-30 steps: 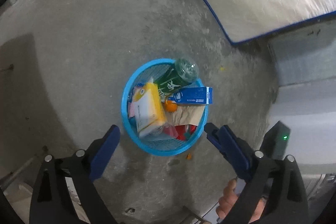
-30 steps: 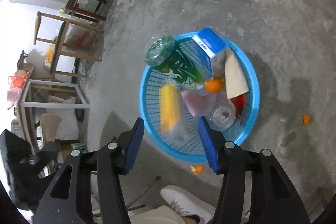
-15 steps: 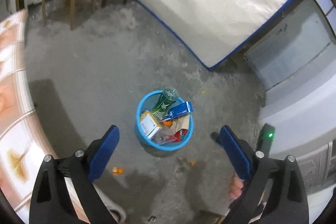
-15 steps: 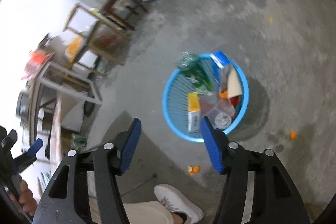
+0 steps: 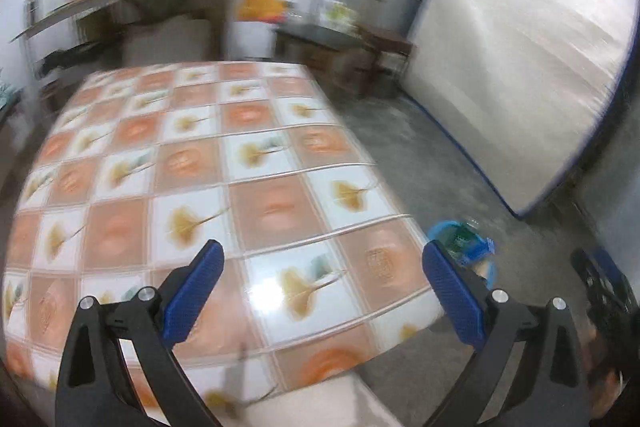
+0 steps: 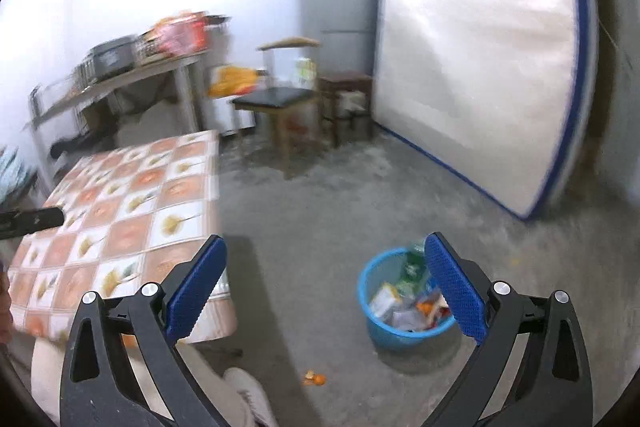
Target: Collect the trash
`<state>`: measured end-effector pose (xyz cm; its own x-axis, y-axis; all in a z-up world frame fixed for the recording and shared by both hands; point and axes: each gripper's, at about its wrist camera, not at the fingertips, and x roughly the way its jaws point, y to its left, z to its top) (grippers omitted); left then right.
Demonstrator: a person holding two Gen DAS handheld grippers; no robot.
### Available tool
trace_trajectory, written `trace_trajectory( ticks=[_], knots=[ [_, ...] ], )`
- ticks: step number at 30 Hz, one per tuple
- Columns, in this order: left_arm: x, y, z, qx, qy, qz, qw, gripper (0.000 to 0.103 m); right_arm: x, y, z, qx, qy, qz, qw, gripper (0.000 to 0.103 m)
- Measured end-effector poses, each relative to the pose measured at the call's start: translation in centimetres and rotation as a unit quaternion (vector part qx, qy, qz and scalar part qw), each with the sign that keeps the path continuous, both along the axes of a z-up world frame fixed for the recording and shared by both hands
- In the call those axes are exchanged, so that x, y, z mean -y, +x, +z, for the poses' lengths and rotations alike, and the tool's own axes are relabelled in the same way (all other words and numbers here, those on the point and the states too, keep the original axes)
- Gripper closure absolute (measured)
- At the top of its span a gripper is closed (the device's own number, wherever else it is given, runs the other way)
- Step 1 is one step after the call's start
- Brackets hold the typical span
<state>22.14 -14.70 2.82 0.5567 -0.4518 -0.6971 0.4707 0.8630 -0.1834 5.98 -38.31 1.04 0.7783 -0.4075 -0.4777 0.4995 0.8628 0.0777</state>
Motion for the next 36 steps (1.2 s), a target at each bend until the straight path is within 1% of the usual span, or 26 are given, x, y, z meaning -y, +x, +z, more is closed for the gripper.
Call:
trace_trajectory(
  ticks=[1,2,3,6,9,11,13,15,17,19,20,24,30,36],
  knots=[
    [-1.2,-0.2,-0.1,0.001,-0.001,0.019,0.9998,0.006,-1.3,0.5,0.0,-0.001,-0.004,0.016,1.000,0.008],
    [-2.5,-0.4,-0.2,0.004,0.006,0.043,0.9991,0.006,-2.9,1.1,-0.1,-0.001,-0.004,0.038,0.999,0.008],
    [-3.3,-0.7,-0.5,0.008,0.012,0.054,0.9985,0.006,-4.0,1.5,-0.2,-0.001,0.000,0.053,0.999,0.008],
    [-5.4,-1.4,-0.8,0.031,0.045,0.084,0.9950,0.006,-6.8,2.3,-0.3,-0.001,-0.006,0.069,0.998,0.008],
    [-6.6,-2.7,-0.5,0.064,0.077,0.092,0.9907,0.006,-9.6,2.2,0.3,0.024,-0.024,0.073,0.997,0.008],
    [-6.9,-3.0,-0.6,0.081,0.100,0.094,0.9873,0.006,-10.9,2.0,0.4,0.033,-0.027,0.083,0.996,0.008],
    [-6.9,-3.2,-0.6,0.083,0.116,0.093,0.9854,0.006,-11.8,2.1,0.3,0.031,-0.037,0.086,0.995,0.008],
    [-6.8,-3.8,-0.9,0.081,0.123,0.086,0.9854,0.006,-13.1,2.4,0.5,0.018,-0.035,0.093,0.995,0.008],
    [-6.5,-4.7,-1.1,0.085,0.126,0.084,0.9849,0.006,-13.4,2.7,0.2,-0.006,-0.023,0.091,0.996,0.008],
    [-6.1,-5.3,-1.5,0.078,0.119,0.071,0.9872,0.006,-13.7,2.9,-0.2,-0.024,-0.016,0.091,0.995,0.008],
    [-5.9,-5.7,-1.8,0.073,0.115,0.058,0.9890,0.006,-13.8,2.9,-0.3,-0.032,-0.018,0.089,0.995,0.008],
    [-5.4,-6.3,-2.1,0.073,0.119,0.043,0.9893,0.006,-14.5,2.4,-0.7,-0.046,-0.034,0.082,0.995,0.008],
    [-5.7,-5.8,-2.3,0.060,0.111,0.051,0.9907,0.006,-13.7,2.2,-1.1,-0.060,-0.020,0.067,0.996,0.008],
    [-5.8,-6.0,-2.2,0.062,0.110,0.061,0.9901,0.006,-13.3,1.9,-1.2,-0.066,-0.019,0.058,0.996,0.008]
  ],
)
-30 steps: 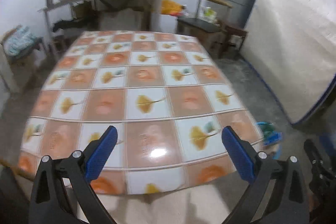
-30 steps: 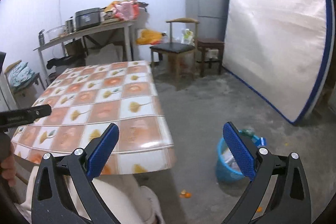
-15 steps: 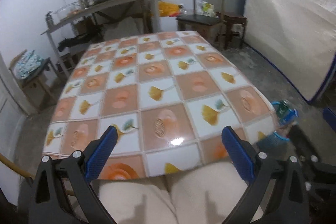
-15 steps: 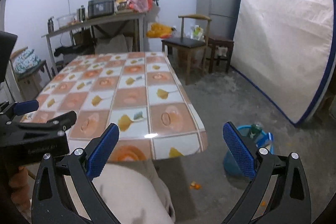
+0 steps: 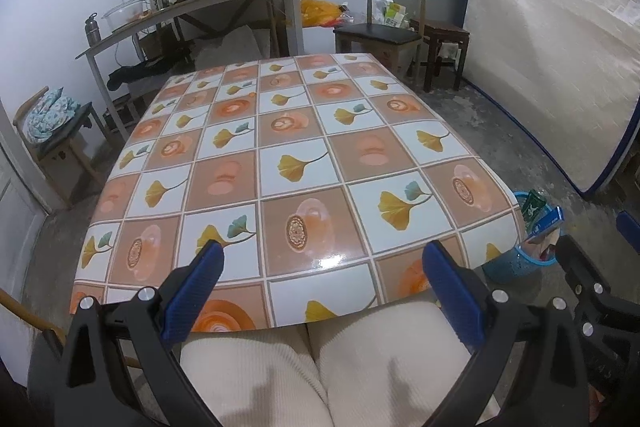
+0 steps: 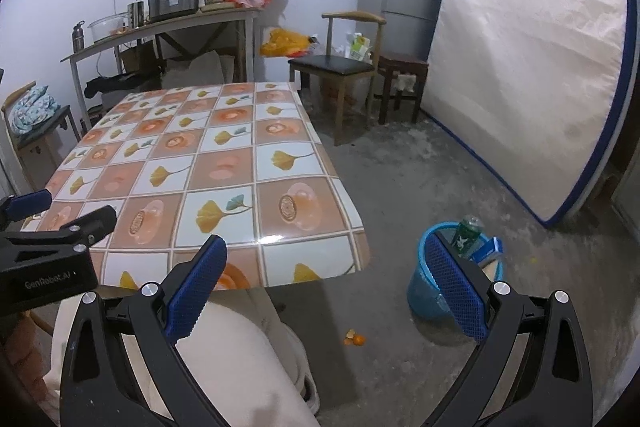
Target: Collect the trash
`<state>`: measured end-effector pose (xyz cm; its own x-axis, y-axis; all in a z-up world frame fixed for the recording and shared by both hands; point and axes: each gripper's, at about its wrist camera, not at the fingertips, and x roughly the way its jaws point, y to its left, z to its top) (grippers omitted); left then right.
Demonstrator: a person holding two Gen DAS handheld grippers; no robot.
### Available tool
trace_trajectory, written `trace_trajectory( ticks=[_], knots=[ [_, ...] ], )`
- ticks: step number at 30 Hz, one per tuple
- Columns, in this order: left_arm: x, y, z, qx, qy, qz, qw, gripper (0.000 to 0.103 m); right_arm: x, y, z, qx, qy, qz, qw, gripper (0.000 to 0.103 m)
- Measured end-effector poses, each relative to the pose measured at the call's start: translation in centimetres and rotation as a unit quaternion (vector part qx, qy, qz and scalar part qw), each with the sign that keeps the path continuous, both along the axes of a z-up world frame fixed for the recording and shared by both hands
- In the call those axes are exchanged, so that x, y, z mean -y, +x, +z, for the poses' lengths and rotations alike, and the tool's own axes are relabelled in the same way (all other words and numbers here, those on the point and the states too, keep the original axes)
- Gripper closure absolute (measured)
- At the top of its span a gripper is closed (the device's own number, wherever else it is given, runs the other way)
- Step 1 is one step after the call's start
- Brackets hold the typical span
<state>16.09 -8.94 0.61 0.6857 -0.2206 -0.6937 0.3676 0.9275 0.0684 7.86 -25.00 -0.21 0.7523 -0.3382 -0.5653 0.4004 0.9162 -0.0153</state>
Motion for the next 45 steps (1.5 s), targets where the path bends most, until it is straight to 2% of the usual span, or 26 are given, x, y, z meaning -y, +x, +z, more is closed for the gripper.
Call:
trace_trajectory(
  ticks=[14,31,45],
  knots=[
    [0.9,-0.1,-0.6,-0.016,0.004,-0.027,0.9995,0.006,1.4,-0.8,-0.5,-0.015,0.007,-0.027,1.000,0.008],
    [0.9,0.2,-1.0,-0.020,0.006,-0.018,0.9996,0.006,2.4,-1.9,-2.3,-0.056,-0.001,-0.030,0.998,0.008],
    [0.4,0.3,-1.0,-0.019,0.007,-0.010,0.9997,0.006,3.1,-2.8,-2.0,-0.048,-0.022,-0.023,0.998,0.008]
  ],
)
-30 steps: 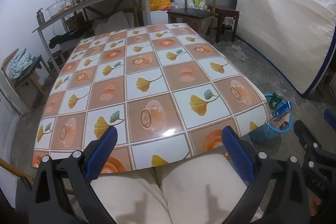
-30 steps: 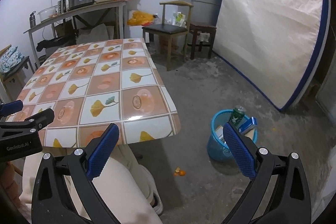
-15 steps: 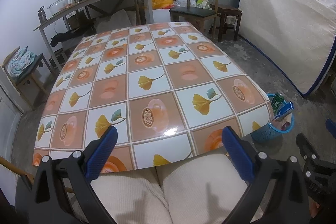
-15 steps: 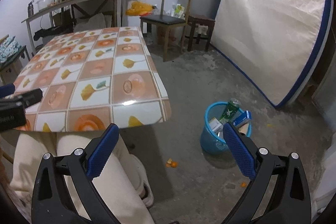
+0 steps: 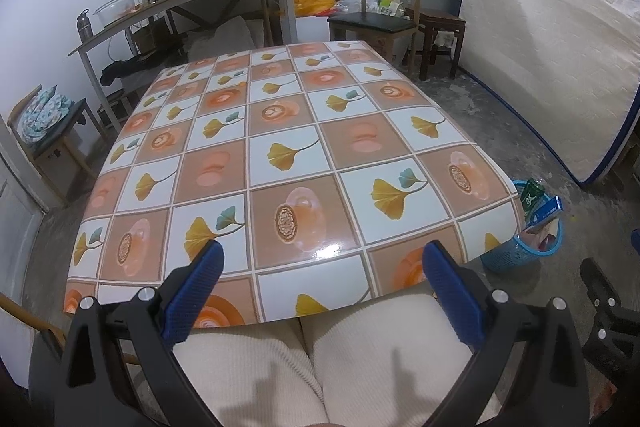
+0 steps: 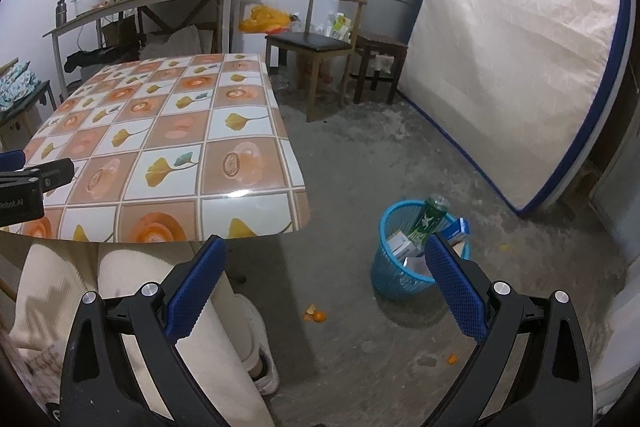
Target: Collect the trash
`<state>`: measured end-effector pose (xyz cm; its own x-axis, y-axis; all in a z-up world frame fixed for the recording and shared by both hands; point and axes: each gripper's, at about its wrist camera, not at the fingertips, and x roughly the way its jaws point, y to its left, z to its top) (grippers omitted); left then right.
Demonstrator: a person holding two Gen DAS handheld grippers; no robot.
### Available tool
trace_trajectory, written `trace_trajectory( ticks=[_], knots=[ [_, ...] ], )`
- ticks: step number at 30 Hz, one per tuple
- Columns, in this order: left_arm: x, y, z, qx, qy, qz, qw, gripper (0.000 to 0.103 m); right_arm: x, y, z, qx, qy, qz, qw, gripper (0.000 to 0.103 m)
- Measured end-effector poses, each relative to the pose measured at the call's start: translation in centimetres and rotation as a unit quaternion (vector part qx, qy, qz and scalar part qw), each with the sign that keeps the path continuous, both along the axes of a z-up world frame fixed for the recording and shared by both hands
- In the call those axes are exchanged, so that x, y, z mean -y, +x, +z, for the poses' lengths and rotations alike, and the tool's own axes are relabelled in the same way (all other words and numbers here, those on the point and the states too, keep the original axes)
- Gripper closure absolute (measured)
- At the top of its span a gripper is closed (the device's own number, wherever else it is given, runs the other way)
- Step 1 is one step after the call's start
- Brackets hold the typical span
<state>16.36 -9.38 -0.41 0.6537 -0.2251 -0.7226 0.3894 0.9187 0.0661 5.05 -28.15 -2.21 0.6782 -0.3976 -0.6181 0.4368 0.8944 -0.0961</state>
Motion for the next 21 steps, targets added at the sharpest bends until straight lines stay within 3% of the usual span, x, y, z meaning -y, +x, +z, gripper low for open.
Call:
trace_trajectory(
  ticks=[21],
  knots=[
    [-0.09,0.02,-0.08,-0.001,0.001,0.001,1.0000,0.006,0.17,-0.53,0.55,0.018,-0.002,0.012,1.000,0.008]
  ],
)
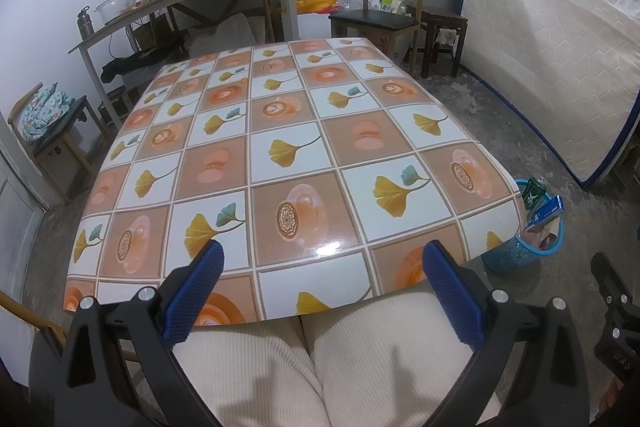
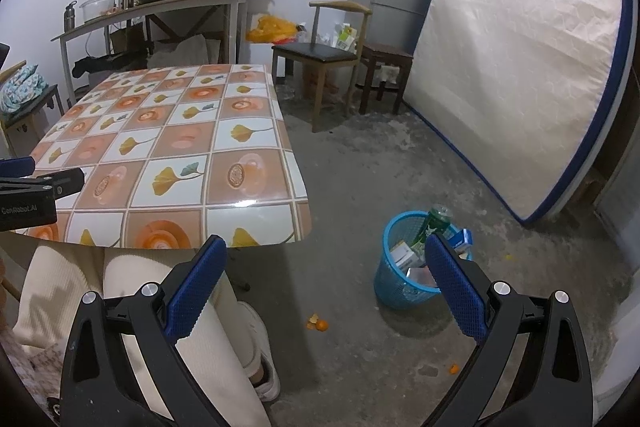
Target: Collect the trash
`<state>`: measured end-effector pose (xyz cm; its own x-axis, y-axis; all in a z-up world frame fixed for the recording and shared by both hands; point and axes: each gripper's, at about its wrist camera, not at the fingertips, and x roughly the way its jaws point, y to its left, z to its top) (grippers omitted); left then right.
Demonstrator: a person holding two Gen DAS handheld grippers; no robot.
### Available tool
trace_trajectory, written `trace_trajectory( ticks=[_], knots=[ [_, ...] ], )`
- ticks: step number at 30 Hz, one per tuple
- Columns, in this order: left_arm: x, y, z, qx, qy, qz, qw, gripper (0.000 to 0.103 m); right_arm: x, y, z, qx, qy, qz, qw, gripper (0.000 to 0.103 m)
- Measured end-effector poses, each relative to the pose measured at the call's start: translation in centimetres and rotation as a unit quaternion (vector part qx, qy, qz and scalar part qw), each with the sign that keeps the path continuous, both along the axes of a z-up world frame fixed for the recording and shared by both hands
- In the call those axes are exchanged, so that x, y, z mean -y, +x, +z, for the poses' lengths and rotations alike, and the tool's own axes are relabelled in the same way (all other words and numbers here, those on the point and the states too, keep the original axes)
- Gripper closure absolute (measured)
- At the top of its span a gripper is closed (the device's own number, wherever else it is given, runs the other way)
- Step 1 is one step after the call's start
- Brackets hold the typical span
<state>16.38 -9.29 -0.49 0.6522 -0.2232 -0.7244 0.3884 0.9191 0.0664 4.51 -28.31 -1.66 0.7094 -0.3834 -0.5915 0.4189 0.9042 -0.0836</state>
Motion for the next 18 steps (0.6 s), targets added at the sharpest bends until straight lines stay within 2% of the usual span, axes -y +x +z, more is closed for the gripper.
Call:
trace_trajectory(
  ticks=[18],
  knots=[
    [0.04,0.09,-0.29,-0.004,0.001,0.001,1.0000,0.006,-0.42,0.22,0.25,0.004,0.003,0.006,1.000,0.008]
  ],
)
